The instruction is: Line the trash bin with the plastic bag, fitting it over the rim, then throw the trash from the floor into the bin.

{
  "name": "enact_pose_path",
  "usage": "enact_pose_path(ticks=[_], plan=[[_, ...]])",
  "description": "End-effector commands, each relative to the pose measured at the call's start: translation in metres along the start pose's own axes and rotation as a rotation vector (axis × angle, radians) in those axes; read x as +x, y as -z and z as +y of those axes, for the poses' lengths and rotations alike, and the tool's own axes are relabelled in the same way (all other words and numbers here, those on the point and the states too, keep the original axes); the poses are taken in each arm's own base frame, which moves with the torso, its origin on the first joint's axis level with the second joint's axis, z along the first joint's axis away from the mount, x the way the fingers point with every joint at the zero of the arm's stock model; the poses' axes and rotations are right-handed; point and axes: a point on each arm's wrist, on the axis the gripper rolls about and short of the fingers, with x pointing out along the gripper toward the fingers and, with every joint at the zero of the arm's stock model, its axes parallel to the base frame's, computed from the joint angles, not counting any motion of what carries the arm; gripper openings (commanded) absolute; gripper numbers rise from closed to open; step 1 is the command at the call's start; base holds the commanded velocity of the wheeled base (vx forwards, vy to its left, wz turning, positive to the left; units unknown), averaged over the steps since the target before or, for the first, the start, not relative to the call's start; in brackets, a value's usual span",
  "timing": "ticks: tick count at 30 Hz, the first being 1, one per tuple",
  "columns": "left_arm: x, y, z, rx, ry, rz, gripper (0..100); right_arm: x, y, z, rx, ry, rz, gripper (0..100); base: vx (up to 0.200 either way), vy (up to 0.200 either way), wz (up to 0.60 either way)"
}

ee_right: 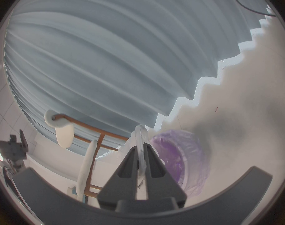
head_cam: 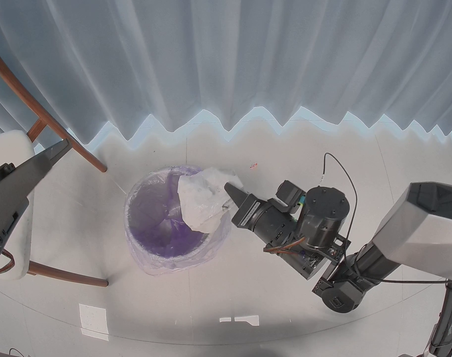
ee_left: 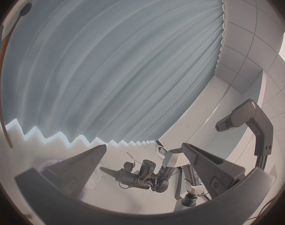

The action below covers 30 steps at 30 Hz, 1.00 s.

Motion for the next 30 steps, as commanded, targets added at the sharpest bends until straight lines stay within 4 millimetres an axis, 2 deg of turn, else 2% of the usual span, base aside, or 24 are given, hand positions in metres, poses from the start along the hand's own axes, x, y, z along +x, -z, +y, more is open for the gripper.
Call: enact_pose_path(ticks=[1, 2, 9, 11, 12, 17, 20, 21, 22, 24, 30], plan=[[-0.001, -0.001, -0.002, 0.000, 0.000, -0.001, 100, 0.006, 0.028, -0.017, -0.013, 0.036, 0.057, 0, 0.000, 0.200, 0.00], [-0.001, -0.001, -0.001, -0.002, -0.006, 0.001, 100, 0.012, 0.034, -0.021, -0.016, 0.038, 0.059, 0, 0.000, 0.200, 0.00], [0.000, -0.001, 0.001, 0.004, -0.016, 0.004, 100, 0.029, 0.038, -0.029, -0.060, 0.030, 0.026, 0, 0.000, 0.200, 0.00], [0.000, -0.001, 0.001, 0.004, -0.016, 0.004, 100, 0.030, 0.038, -0.029, -0.060, 0.030, 0.025, 0, 0.000, 0.000, 0.00], [-0.001, -0.002, -0.001, 0.008, -0.014, 0.000, 100, 0.031, 0.040, -0.040, -0.069, 0.047, 0.016, 0, 0.000, 0.000, 0.00], [-0.003, -0.003, -0.003, 0.012, -0.009, -0.006, 100, 0.035, 0.055, -0.053, -0.105, 0.052, 0.015, 0, 0.000, 0.000, 0.00], [-0.004, -0.002, -0.003, 0.014, -0.009, -0.006, 100, 0.040, 0.062, -0.068, -0.143, 0.051, -0.014, 0, 0.000, 0.000, 0.00], [-0.004, -0.002, -0.003, 0.013, -0.007, -0.006, 100, 0.041, 0.063, -0.071, -0.147, 0.055, -0.016, 0, 0.000, 0.000, 0.00], [-0.004, -0.003, -0.003, 0.016, -0.008, -0.008, 100, 0.042, 0.059, -0.082, -0.161, 0.069, -0.042, 0, 0.000, 0.000, 0.00], [-0.004, -0.003, -0.003, 0.016, -0.009, -0.009, 100, 0.041, 0.055, -0.087, -0.162, 0.078, -0.054, 0, 0.000, 0.000, 0.00], [-0.004, -0.002, -0.003, 0.013, -0.011, -0.006, 100, 0.036, 0.052, -0.089, -0.162, 0.093, -0.045, 0, 0.000, 0.000, 0.00]])
